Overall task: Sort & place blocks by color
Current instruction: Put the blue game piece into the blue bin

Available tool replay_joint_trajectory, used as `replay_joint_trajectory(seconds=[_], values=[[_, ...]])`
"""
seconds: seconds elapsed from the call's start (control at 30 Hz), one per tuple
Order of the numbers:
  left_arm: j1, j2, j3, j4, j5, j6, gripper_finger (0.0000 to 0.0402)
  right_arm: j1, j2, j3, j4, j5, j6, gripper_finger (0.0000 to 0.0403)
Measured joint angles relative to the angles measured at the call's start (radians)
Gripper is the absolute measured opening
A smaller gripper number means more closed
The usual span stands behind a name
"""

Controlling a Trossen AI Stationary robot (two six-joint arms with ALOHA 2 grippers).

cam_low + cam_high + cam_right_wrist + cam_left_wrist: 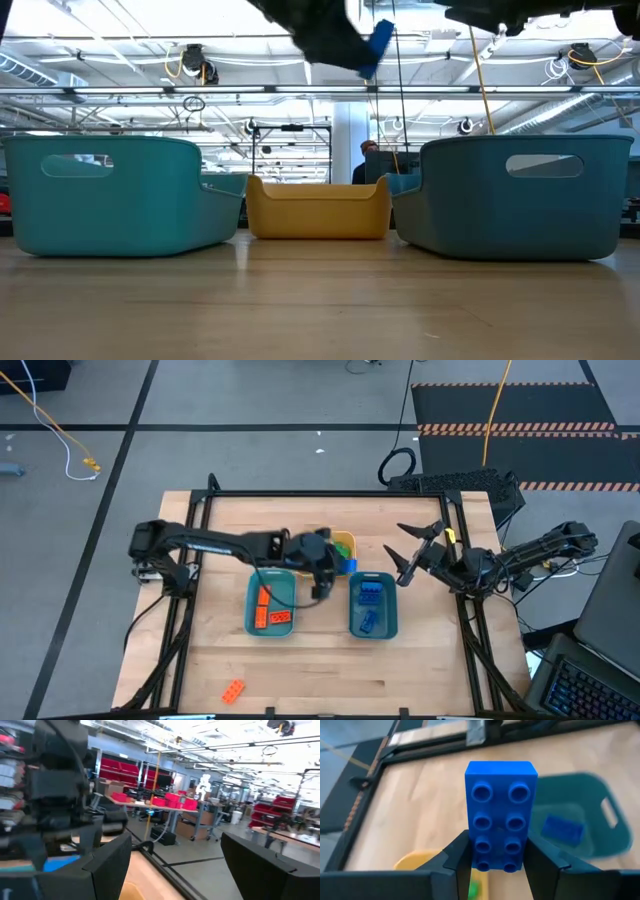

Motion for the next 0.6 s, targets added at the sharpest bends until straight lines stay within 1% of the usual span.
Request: replay_joint_trajectory(seconds=[0.1, 0.23, 0.3, 0.5, 0.6], values=[[-0.038, 0.061, 0.0, 0.102, 0.0, -0.032, 0.0144, 0.034, 0.0, 0.0, 0.0, 0.0, 0.0, 0.0299], [-0.076, 0.135, 0.0, 0.181, 0.0, -0.067, 0.0164, 0.088, 0.0, 0.0, 0.0, 0.0, -0.032, 0.0299], [-0.086, 0.168, 0.0, 0.211, 0.0, -0.075, 0.0166, 0.11, 0.0, 0.0, 0.003, 0.0, -0.049, 0.0299], [-0.089, 0.216, -0.001, 0.271, 0.019, -0.137, 0.0142, 0.143, 0.0, 0.0, 0.005, 0.002, -0.068, 0.0299], [-0.087, 0.214, -0.001, 0.296, 0.019, -0.162, 0.0143, 0.147, 0.0, 0.0, 0.004, 0.002, -0.069, 0.0299]])
